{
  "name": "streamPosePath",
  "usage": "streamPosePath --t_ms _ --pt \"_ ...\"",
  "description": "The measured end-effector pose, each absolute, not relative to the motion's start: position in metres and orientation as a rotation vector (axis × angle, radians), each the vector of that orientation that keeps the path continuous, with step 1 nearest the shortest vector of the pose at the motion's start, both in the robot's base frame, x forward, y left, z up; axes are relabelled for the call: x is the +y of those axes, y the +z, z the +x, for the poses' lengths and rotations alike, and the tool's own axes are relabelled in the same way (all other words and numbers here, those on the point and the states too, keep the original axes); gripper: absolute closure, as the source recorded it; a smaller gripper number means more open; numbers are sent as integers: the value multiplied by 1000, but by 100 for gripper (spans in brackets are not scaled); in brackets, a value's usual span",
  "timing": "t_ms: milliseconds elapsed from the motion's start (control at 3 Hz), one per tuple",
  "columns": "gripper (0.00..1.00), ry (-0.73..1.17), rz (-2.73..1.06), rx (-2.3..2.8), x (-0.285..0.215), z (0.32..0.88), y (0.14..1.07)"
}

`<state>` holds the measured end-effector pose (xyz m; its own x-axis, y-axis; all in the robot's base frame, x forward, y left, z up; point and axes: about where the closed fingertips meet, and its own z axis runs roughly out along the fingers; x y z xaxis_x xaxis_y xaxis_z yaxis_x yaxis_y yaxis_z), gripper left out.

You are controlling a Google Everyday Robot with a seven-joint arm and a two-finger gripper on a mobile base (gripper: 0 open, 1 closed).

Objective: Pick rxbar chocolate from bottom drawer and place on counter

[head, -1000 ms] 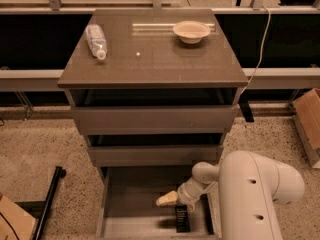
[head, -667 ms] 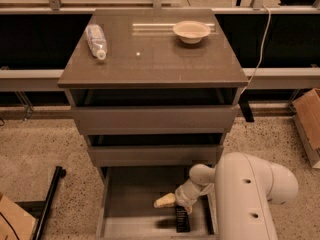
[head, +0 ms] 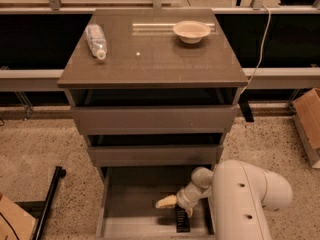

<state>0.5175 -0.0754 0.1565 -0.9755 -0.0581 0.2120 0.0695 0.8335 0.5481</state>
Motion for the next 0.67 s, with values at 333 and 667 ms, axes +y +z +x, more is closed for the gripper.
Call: streamPosePath --t_ms 333,667 --pt "0 -855 -32 -2782 -78 518 148" --pt "0 -850 -58 -2769 -82 518 138"
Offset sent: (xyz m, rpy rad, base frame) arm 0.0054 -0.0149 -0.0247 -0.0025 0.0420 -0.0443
